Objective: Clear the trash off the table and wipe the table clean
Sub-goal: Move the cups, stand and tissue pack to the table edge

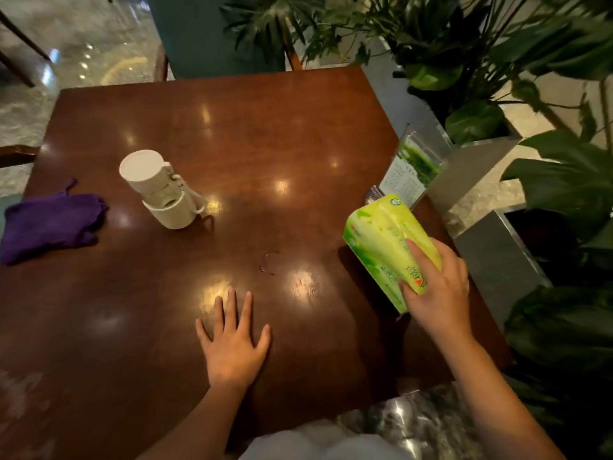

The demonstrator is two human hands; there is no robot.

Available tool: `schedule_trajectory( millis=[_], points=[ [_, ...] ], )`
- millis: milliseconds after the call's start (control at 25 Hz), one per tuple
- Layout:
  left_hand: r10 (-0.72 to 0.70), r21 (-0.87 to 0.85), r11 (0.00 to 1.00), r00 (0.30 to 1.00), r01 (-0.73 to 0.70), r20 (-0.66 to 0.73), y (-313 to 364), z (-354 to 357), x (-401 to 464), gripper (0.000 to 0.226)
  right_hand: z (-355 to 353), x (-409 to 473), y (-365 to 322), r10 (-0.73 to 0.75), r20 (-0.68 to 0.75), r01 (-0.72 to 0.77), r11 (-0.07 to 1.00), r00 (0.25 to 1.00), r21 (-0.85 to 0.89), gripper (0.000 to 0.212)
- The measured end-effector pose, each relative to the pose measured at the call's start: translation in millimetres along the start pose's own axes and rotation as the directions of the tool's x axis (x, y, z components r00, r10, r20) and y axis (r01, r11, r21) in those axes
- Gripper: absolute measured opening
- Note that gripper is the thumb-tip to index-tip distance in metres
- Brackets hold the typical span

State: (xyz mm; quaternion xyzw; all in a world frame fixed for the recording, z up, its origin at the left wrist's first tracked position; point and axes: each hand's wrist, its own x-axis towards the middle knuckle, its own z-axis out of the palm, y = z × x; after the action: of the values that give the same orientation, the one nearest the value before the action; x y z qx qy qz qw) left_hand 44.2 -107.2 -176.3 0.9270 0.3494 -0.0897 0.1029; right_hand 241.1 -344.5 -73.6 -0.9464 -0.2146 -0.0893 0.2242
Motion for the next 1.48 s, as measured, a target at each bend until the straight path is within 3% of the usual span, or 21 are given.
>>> schedule_trajectory(
  millis=[160, 400, 640, 760, 880, 960, 1080, 1280, 1400, 1480],
  points=[
    [0.003, 0.002, 1.0, 1.0, -0.003, 0.013, 1.2, -2.5, -1.2, 0.071, 19.5, -16.7, 15.8, 0.023, 0.183, 0.02, 0.973, 0.983, -0.231, 0.093],
    [0.003, -0.002, 1.0, 1.0, -0.003, 0.008, 2.3, -3.5, -1.3, 0.071, 30.4, -23.0, 9.0, 0.063, 0.218, 0.002, 0.958, 0.974, -0.287, 0.082],
    [0.005, -0.01, 1.0, 1.0, -0.005, 0.013, 1.9, -4.9, -1.1, 0.072, 23.4, -7.3, 23.4, 0.027, 0.282, 0.057, 0.956, 0.959, -0.286, 0.081],
    [0.013, -0.004, 1.0, 1.0, -0.013, 0.018, 2.4, -5.2, -1.6, 0.072, 17.7, -7.1, 10.4, -0.006, 0.226, 0.071, 0.958, 0.974, -0.279, 0.072],
    [0.013, -0.028, 1.0, 1.0, -0.013, 0.003, 1.1, -4.7, -0.8, 0.071, 23.3, 6.3, -26.7, -0.079, 0.116, 0.097, 0.982, 0.99, -0.163, 0.058],
    [0.018, -0.04, 0.999, 1.0, -0.018, -0.009, 1.0, -4.1, -0.9, 0.071, 38.3, 24.5, -64.4, -0.141, 0.125, 0.145, 0.989, 0.982, -0.024, 0.056],
    [0.022, -0.061, 0.998, 0.999, -0.024, -0.033, 0.6, -4.6, 0.4, 0.071, 63.9, 62.0, -138.6, -0.337, 0.175, 0.317, 0.939, 0.925, 0.135, 0.058],
    [0.033, -0.056, 0.998, 0.994, -0.039, -0.103, -0.1, 0.3, 1.3, 0.071, 99.1, 112.9, -251.9, -0.638, 0.265, 0.631, 0.766, 0.723, 0.122, 0.072],
    [0.024, -0.071, 0.997, 0.994, -0.031, -0.102, -0.7, 1.2, 2.1, 0.073, 121.1, 131.5, -296.7, -0.741, 0.297, 0.761, 0.646, 0.603, 0.066, 0.079],
    [0.015, -0.077, 0.997, 0.996, -0.022, -0.088, -0.7, 1.4, 3.6, 0.074, 135.7, 140.8, -319.1, -0.748, 0.353, 0.78, 0.621, 0.562, 0.074, 0.078]
  ],
)
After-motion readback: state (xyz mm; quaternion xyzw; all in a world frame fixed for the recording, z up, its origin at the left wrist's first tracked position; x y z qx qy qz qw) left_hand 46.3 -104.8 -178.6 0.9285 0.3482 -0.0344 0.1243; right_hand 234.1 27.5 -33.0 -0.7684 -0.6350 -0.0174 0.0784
